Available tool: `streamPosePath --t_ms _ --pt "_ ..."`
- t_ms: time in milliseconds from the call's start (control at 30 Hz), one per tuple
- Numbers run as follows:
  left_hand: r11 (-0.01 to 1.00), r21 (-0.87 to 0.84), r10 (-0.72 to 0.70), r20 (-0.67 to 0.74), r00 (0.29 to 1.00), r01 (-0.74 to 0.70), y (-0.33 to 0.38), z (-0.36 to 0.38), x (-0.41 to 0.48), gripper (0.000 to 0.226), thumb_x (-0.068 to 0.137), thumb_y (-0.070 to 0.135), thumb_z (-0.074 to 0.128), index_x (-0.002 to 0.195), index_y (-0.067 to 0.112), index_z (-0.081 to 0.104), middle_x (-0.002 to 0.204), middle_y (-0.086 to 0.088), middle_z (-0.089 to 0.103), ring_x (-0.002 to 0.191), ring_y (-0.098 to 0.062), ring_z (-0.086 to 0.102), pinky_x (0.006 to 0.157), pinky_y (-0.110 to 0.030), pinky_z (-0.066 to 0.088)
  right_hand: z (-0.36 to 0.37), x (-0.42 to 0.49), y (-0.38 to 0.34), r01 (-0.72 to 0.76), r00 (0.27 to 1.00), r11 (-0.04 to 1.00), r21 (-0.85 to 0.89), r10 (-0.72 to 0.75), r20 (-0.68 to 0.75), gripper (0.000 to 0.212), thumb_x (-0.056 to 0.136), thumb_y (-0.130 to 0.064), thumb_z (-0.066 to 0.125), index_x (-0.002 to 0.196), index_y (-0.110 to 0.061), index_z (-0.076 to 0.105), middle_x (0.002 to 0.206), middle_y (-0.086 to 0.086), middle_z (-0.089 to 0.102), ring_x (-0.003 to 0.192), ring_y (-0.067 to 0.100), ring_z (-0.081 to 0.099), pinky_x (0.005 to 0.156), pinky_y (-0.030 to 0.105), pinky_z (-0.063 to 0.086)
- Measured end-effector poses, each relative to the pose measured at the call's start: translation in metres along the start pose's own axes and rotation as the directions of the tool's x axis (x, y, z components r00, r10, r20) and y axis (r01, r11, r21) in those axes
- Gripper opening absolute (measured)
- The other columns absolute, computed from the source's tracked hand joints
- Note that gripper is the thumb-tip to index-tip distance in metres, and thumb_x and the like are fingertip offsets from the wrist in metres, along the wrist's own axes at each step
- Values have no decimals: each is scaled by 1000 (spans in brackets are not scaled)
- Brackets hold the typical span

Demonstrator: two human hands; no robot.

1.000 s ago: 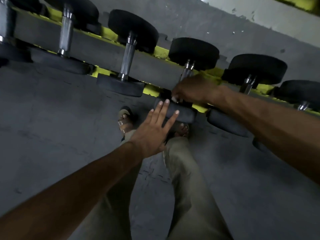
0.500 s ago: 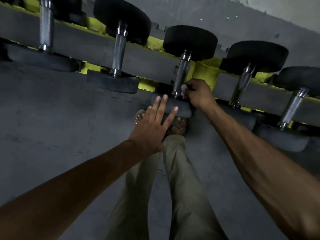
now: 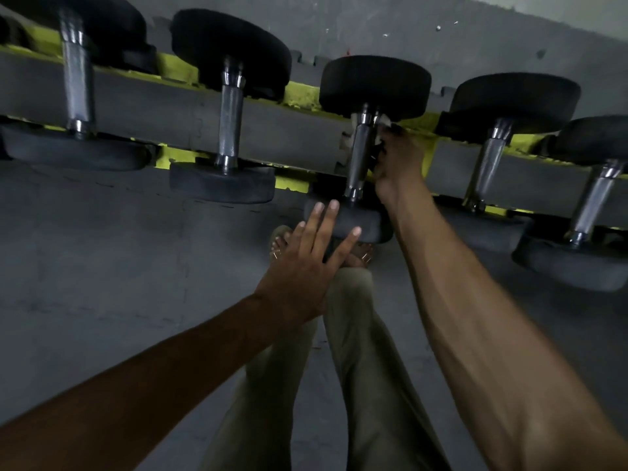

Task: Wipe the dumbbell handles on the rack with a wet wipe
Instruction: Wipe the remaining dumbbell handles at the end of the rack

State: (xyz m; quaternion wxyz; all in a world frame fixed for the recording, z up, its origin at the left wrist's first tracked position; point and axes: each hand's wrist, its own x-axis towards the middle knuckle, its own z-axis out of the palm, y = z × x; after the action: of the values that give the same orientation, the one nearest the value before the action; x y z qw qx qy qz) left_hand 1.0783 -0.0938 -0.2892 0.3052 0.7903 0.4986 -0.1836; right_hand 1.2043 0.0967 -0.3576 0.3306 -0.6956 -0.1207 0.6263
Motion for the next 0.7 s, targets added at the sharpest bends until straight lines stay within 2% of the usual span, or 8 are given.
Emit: streamPosePath --t_ms 67,133,200,367,467,533,600,700 --pt "1000 12 -4 1 1000 4 0 -1 0 117 93 59 51 157 11 -35 156 -37 -40 153 -55 -23 127 -62 11 -7 -10 9 368 913 881 -297 -403 -66 12 90 -4 68 83 -14 67 71 -6 68 68 11 63 68 31 55" --pt "999 31 -14 -20 1000 15 0 -1 -1 124 92 54 62 157 12 -35 157 -36 -39 153 -55 -22 127 -62 12 -14 -18 15 588 723 487 -646 -674 150 5 88 -11 64 87 -14 69 91 0 69 85 13 64 73 30 49" --pt "999 26 -21 -10 1000 21 1 -1 -1 128 89 50 67 158 12 -34 157 -36 -40 153 -54 -22 127 -61 12 -25 -14 18 626 599 84 -775 -688 410 16 93 -20 53 97 -14 68 108 3 66 98 19 61 73 28 45" --pt "999 25 -30 -31 999 31 2 2 -1 128 87 45 68 158 12 -34 158 -36 -38 153 -55 -21 126 -62 13 -44 10 3 741 317 -377 -556 -532 785 22 96 -18 53 110 -10 69 123 4 65 104 30 61 65 44 56" --pt "999 -6 -35 -24 999 35 6 1 -2 125 89 45 66 159 12 -31 159 -35 -37 153 -53 -23 127 -61 13 -47 12 4 755 197 -534 -382 -371 907 27 91 -13 53 112 -12 69 132 4 66 104 34 66 68 40 57" --pt "997 -50 -56 -57 997 54 10 -2 -3 124 86 46 68 163 13 -23 162 -33 -34 156 -49 -21 127 -60 15 -45 10 -4 762 170 -597 -252 -191 967 32 92 -13 46 117 -12 66 136 4 63 105 32 68 64 39 56" --pt "994 -83 -79 -88 993 72 14 -4 -4 120 86 45 67 165 13 -17 165 -29 -30 158 -45 -18 128 -58 15 -36 9 -22 724 204 -651 -228 -113 972 29 93 -14 46 114 -14 64 133 4 63 101 33 69 61 35 52" --pt "995 -32 -102 -118 988 99 25 -4 -1 113 89 44 61 165 6 -14 167 -28 -28 159 -43 -17 128 -57 13 -28 -2 -38 697 345 -613 -373 -170 923 19 93 -17 53 104 -20 68 122 1 68 98 31 69 65 36 52"
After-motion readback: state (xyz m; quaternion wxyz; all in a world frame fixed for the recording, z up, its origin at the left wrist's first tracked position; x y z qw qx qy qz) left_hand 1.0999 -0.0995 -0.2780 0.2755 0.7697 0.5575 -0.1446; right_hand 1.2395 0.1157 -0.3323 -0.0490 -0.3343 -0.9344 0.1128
